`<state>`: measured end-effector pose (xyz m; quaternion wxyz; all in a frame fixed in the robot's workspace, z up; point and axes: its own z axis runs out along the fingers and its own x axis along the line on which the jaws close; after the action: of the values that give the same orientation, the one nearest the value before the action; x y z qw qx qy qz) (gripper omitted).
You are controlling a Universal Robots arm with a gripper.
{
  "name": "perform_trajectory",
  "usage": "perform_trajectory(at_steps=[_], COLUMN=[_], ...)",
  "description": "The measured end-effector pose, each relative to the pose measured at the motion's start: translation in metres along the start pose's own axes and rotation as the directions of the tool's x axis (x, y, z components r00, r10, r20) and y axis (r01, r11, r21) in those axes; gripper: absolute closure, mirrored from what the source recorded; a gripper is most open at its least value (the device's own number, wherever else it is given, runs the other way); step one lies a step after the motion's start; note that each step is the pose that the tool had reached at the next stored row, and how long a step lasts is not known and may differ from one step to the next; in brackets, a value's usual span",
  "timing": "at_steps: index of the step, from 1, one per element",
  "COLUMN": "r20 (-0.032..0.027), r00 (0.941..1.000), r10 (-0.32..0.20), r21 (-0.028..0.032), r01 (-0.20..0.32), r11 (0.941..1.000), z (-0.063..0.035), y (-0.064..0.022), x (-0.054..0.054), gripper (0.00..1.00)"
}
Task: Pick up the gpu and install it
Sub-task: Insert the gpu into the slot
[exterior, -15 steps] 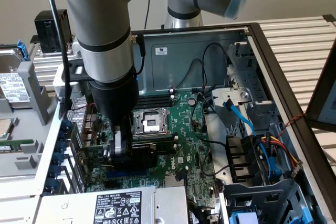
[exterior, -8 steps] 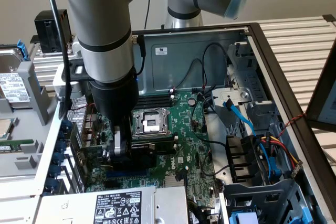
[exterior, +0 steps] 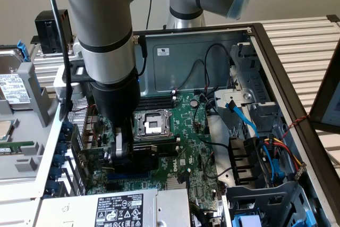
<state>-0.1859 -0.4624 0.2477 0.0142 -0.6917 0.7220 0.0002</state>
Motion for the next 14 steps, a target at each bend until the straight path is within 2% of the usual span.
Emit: perform_trajectory(at_steps=[14], r20=[0.0000], r00=[1.0000], r10=[0.002], r21=[0.0012], r01=[-0.002], r11=[1.0000], z=[0.0000], y=[-0.0013], x=[0.0004], gripper=[0.73])
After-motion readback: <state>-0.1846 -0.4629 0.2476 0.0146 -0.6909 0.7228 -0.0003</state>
